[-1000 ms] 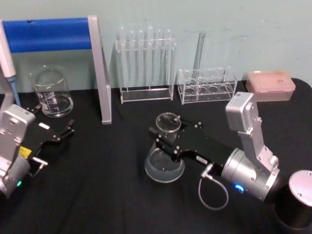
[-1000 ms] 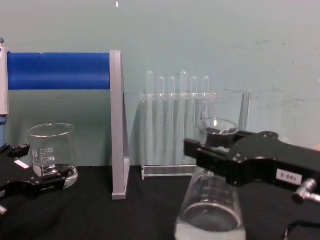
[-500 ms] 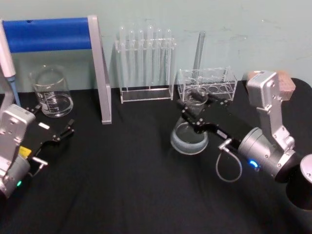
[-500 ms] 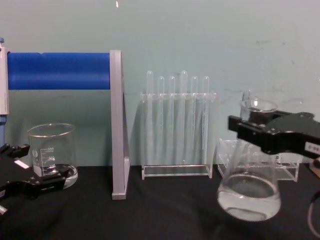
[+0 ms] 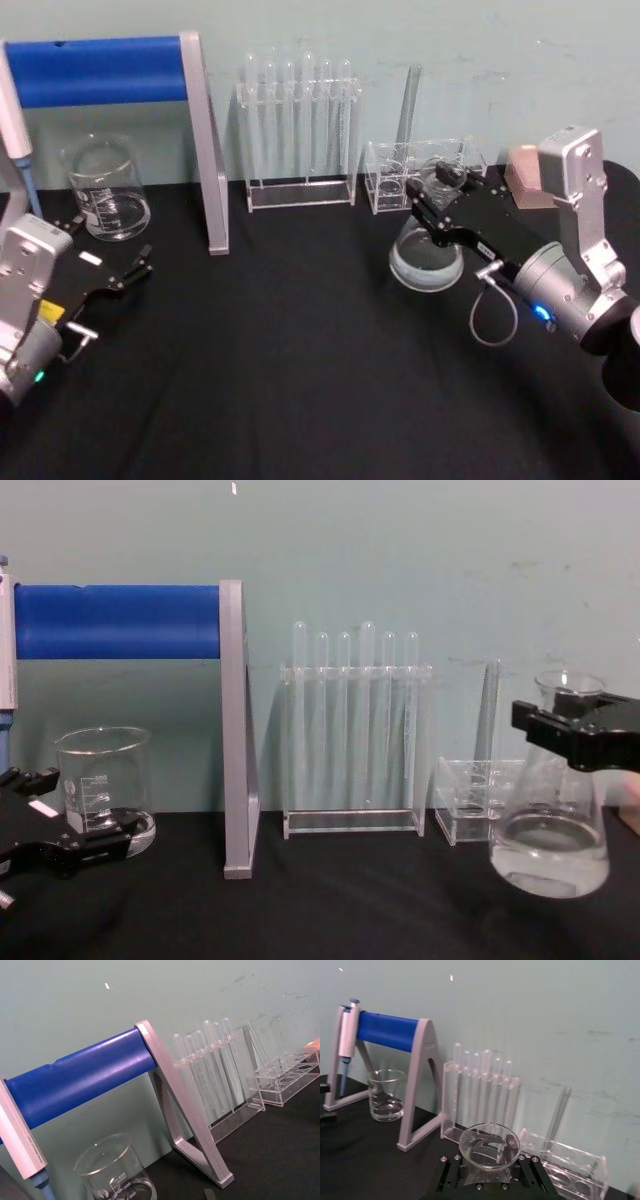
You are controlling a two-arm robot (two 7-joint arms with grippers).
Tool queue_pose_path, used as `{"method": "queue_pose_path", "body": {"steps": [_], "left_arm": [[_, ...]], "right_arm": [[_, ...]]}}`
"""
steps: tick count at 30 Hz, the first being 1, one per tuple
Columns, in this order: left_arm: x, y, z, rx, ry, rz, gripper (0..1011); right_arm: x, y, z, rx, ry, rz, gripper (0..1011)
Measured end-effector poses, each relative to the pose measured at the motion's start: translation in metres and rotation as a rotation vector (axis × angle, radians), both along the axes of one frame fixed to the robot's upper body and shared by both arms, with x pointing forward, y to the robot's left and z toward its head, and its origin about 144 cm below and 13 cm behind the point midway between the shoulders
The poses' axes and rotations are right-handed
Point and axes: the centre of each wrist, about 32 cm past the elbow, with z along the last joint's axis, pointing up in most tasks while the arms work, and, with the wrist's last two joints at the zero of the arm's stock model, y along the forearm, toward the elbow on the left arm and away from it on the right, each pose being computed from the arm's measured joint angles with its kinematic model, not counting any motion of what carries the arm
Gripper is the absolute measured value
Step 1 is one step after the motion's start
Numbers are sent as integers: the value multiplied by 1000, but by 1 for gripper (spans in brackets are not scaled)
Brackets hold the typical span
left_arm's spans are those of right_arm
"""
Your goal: Grasp the erlenmeyer flask with one hand, shake it three times, then place it back.
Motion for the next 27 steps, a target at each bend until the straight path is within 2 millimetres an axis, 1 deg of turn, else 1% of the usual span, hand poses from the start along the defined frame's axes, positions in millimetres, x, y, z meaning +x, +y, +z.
{"method": "queue_pose_path", "body": {"steps": [7,16,27], "left_arm": [[0,0,0,0,0,0,1001],[0,0,0,0,0,0,1001],[0,0,0,0,0,0,1001]], "right_arm": [[4,-5,-2,-4,6,-39,452],[4,-5,-3,-5,11,-43,452],[-4,6,-1,7,12,30,452]]}}
